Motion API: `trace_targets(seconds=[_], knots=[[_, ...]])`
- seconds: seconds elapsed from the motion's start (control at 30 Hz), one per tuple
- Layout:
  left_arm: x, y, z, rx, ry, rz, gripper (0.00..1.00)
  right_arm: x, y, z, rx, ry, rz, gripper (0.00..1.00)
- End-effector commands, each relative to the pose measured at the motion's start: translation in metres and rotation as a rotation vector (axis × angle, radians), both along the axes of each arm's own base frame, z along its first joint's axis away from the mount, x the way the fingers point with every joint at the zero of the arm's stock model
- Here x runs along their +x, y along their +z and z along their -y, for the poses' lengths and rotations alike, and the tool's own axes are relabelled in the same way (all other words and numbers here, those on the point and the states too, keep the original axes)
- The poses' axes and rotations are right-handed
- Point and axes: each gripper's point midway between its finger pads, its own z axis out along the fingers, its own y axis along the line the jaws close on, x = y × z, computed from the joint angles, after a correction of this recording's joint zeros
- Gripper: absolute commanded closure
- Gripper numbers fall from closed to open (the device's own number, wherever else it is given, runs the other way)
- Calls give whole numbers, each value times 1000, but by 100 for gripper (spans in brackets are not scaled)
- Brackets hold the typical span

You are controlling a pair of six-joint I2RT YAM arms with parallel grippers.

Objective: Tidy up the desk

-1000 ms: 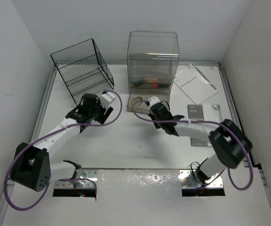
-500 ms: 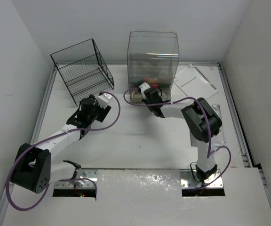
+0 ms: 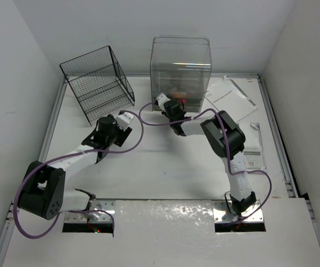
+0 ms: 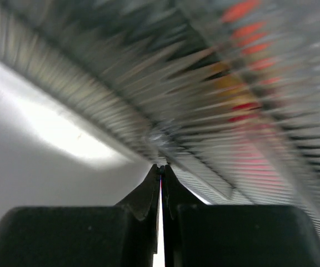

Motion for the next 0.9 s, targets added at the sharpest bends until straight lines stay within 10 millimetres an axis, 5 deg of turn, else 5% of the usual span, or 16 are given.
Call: trace_targets(seconds=[0.0, 0.3, 0.37, 0.5, 0.53, 0.6, 0.63, 0.67, 0.8, 0.87], knots=[[13, 15, 3, -27, 1, 57, 36, 25, 49, 3, 90, -95, 185, 100], [13, 14, 1, -19, 6, 44, 36, 14, 61, 7, 108, -99, 147, 100], [12, 13, 3, -21, -4, 37, 36, -3, 49, 10, 128, -81, 86, 100], [7, 9, 11, -41, -48, -1, 36, -47, 76, 17, 217, -41, 16, 97], [8, 9, 15, -51, -63, -5, 36, -61, 72, 24, 226, -55, -18, 91], [6, 9, 16, -59, -71, -15, 36, -85, 70, 43, 183, -100, -103, 58], [6, 9, 18, -62, -76, -18, 36, -91, 85, 50, 207, -133, -102, 47], [5, 10, 22, -75, -94, -20, 36, -111, 72, 71, 167, -182, -217, 39], [4, 12, 25, -89, -105, -34, 36, -144, 64, 109, 371, -319, -494, 16], [3, 15, 26, -95, -111, -33, 36, -146, 64, 144, 491, -412, -527, 10]])
